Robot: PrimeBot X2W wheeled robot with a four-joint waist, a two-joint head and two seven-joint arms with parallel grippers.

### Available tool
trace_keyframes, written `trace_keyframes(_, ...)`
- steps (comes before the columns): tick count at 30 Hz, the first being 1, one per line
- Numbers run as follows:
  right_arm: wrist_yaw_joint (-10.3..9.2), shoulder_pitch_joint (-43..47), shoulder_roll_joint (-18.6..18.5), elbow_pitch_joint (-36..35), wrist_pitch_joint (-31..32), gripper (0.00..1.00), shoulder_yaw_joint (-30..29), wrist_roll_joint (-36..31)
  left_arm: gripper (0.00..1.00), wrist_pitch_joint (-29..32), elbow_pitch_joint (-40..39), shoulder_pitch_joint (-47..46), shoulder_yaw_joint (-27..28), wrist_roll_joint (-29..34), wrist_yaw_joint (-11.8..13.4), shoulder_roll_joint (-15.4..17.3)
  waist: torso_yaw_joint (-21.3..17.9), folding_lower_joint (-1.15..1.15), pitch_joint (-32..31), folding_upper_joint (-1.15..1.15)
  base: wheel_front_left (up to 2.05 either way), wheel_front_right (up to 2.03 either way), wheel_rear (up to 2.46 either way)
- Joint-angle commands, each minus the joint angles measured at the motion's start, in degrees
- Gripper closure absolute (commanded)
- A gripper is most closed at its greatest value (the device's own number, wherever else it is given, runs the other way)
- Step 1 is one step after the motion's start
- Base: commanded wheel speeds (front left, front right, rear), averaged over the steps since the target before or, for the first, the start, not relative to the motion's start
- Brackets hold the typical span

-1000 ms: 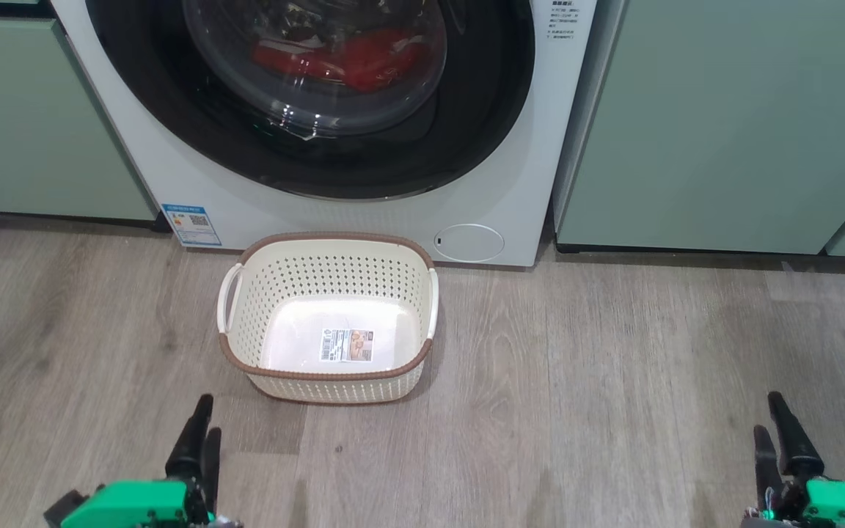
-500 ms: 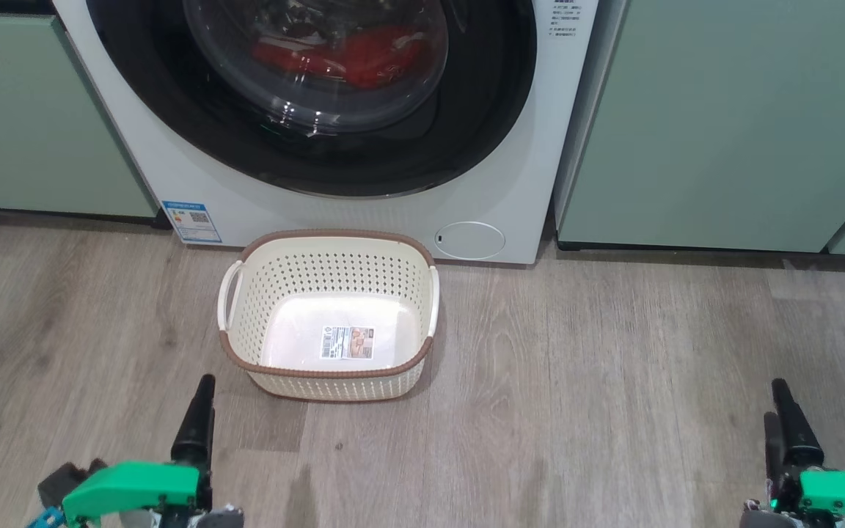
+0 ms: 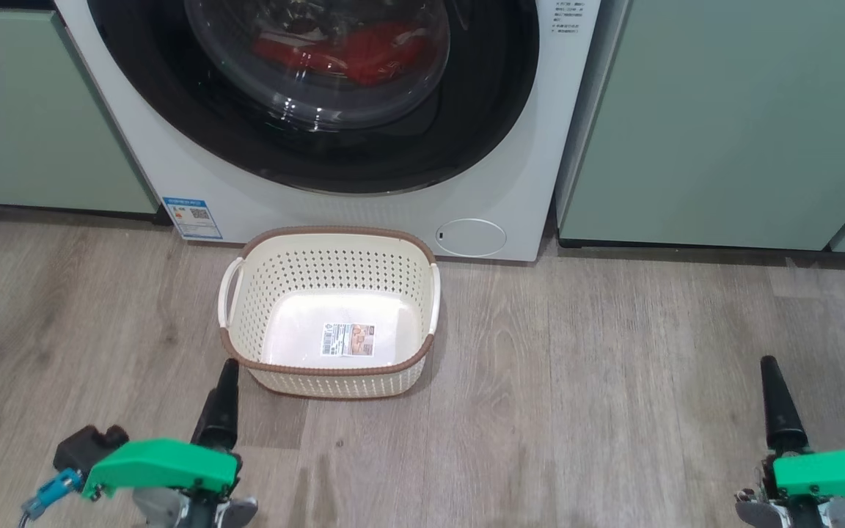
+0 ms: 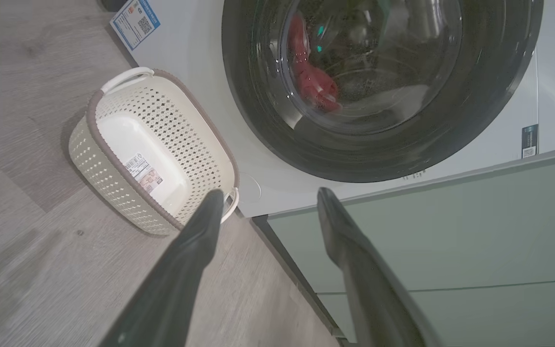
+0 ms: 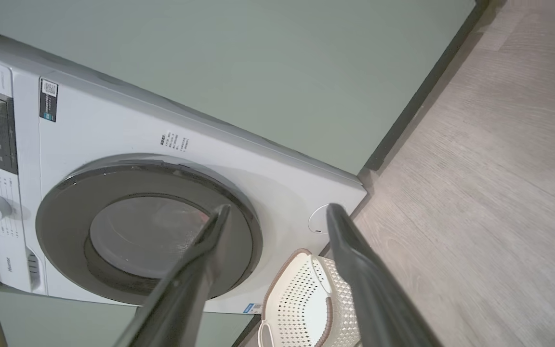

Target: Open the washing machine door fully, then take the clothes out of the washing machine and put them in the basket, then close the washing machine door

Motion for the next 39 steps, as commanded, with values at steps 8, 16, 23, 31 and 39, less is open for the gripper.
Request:
trace_keyframes(8,-0.01,-2.76,-0.43,-3.87,-1.81,0.00,1.40,-9.25,0.00,-1.70,-3.58,-4.06,-1.26,7.29,2.61,1.16,0.05,0.00,0.09,0.00,0.00,0.00,0.00)
trace_keyframes(16,-0.02,-2.94,-0.50,-5.04,-3.16,0.00,1.88,-17.05,0.00,-3.05,-4.62,-4.81,-3.46,13.27,5.44,2.28,0.14,0.00,0.11,0.00,0.00,0.00,0.00)
trace_keyframes(23,-0.02,-3.10,-0.56,-6.14,-4.35,0.00,2.35,-24.48,0.00,-4.24,-5.60,-5.43,-5.36,18.32,8.03,3.34,0.22,0.00,0.17,0.00,0.00,0.00,0.00)
trace_keyframes(31,-0.02,-3.26,-0.63,-7.04,-5.69,0.00,2.70,-31.79,0.00,-5.58,-6.57,-6.25,-7.32,23.84,10.74,4.47,0.35,0.00,0.23,0.00,0.00,0.00,0.00)
trace_keyframes(39,-0.03,-3.42,-0.70,-7.99,-7.04,0.00,3.14,-38.41,0.00,-6.93,-7.63,-6.80,-8.64,28.79,13.03,5.16,0.47,0.00,0.24,0.00,0.00,0.00,0.00)
